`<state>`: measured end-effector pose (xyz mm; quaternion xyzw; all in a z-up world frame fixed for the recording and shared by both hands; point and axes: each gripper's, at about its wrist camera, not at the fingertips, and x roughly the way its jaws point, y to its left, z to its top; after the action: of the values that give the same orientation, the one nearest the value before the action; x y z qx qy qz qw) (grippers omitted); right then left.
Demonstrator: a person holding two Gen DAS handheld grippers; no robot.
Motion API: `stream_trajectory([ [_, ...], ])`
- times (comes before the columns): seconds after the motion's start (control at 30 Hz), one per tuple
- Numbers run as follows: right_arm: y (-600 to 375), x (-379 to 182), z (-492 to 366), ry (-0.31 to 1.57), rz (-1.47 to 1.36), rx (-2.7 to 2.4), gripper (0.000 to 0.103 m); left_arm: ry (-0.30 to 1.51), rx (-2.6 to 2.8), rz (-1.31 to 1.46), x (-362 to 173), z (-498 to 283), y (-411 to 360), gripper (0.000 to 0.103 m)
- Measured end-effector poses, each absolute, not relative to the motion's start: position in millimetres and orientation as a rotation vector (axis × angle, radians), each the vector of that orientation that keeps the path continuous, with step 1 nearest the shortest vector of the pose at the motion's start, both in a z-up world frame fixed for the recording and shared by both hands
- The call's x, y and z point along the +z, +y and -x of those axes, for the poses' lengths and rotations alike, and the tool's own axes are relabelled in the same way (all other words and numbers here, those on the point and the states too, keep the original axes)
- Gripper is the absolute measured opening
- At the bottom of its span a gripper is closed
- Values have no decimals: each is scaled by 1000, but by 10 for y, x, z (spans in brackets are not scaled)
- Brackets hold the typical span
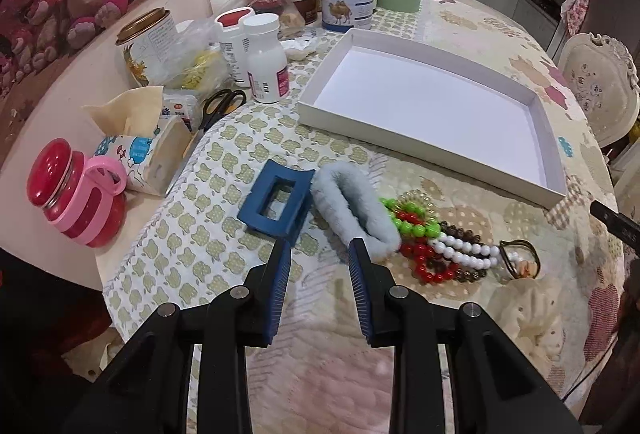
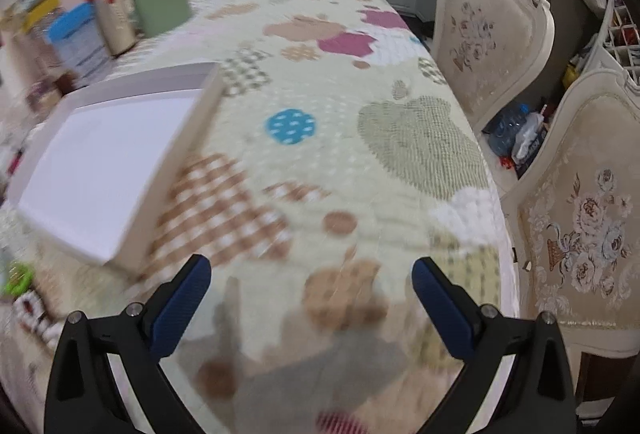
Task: Organize jewelry
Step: 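Move the left tool toward the blue claw hair clip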
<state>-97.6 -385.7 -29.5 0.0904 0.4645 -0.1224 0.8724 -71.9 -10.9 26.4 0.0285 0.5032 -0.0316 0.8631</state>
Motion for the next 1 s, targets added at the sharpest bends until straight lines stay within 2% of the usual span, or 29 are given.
stream_trajectory([
  [0.53, -2880, 517, 1556, 837, -72, -55, 102, 1005, -85, -65, 436, 1033, -281, 33],
  [1.0, -2632, 722, 1652, 774, -45, 33, 102, 981, -66, -49, 513, 1179, -246, 33],
])
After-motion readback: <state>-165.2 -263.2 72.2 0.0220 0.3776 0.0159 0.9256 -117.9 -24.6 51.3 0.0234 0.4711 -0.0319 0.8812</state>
